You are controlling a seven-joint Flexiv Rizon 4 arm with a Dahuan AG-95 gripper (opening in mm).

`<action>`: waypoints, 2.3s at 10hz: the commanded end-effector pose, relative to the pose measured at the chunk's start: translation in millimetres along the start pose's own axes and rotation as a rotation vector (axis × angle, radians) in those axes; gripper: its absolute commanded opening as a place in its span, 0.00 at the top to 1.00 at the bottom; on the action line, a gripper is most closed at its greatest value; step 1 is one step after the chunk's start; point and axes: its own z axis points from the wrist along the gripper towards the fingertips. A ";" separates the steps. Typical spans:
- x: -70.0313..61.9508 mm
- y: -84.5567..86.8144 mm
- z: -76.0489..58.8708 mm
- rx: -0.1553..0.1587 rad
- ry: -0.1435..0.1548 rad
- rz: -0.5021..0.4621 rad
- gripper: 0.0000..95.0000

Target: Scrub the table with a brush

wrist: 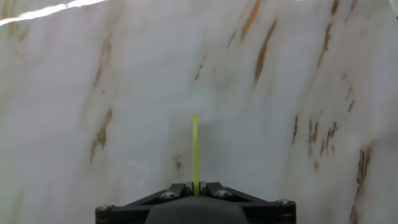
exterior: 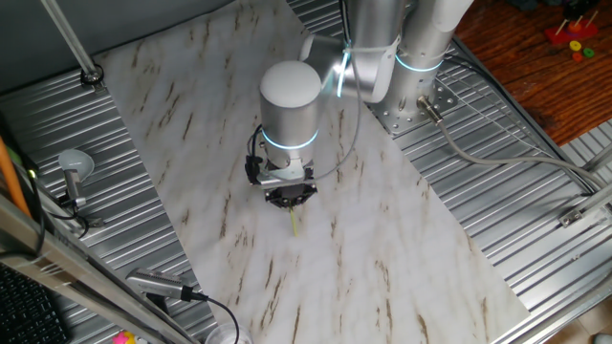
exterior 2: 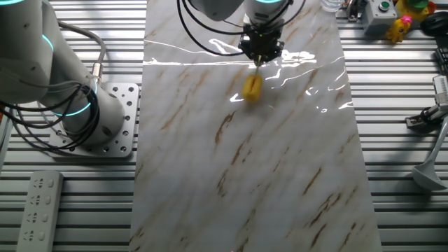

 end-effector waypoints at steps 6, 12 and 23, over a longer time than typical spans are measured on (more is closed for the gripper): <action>22.8 -17.8 -8.4 -0.008 -0.006 -0.167 1.00; 22.6 -17.4 -5.7 0.002 0.001 -0.080 1.00; 14.7 -33.5 8.3 0.023 -0.057 -0.103 1.00</action>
